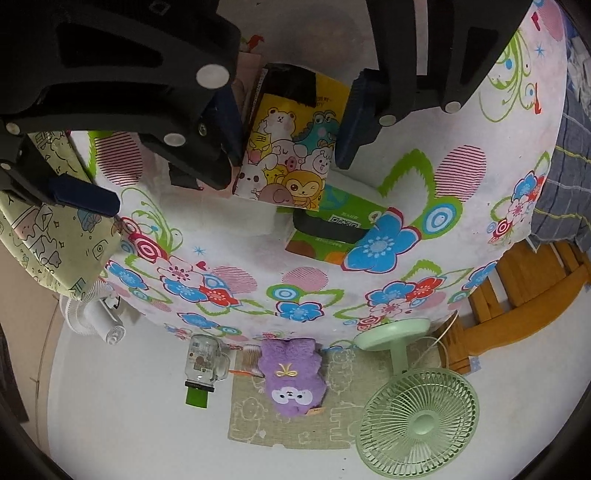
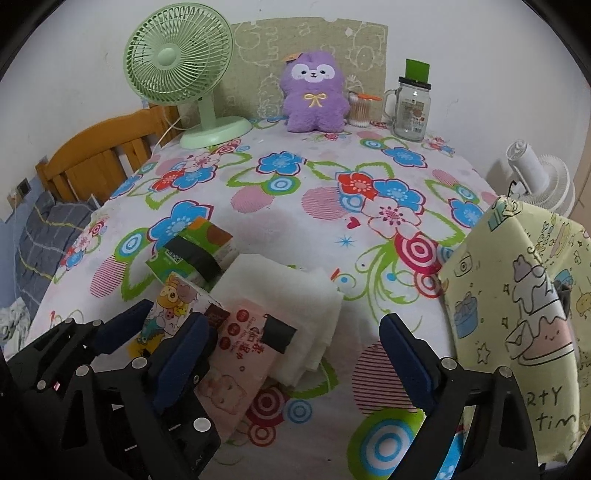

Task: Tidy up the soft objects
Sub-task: 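Grasp the yellow cartoon tissue packet with the left tool while the right tool grasps the pink packet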

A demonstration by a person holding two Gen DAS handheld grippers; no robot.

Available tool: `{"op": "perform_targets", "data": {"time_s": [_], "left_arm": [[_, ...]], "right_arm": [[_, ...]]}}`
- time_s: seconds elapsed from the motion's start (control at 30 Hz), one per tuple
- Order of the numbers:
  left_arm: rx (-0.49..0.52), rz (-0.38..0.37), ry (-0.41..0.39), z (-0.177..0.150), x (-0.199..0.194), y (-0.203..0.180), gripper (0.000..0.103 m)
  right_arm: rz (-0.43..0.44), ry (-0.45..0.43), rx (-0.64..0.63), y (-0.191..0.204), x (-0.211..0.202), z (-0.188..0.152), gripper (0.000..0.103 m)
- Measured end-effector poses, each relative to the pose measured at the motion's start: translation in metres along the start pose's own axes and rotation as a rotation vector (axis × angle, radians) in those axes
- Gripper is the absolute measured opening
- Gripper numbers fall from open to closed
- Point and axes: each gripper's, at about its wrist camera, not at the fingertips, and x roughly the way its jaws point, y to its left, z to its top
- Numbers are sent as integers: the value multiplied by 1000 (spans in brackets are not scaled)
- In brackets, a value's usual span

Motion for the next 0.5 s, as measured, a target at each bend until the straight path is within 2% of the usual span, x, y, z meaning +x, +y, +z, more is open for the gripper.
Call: {"op": "perform_targets", "data": {"time_s": [0.23,0.33,0.5], "left_arm": [[4,58,-13,-5,-6,15,49],[9,62,-13,-8,-7,19,48],[40,69,-21,-14,-9,19,48]], "right_arm": [[-12,31,33,9,2,-3,86],[10,69,69,11,7,-5,81],[-4,91,50,22,10,-7,73]]}}
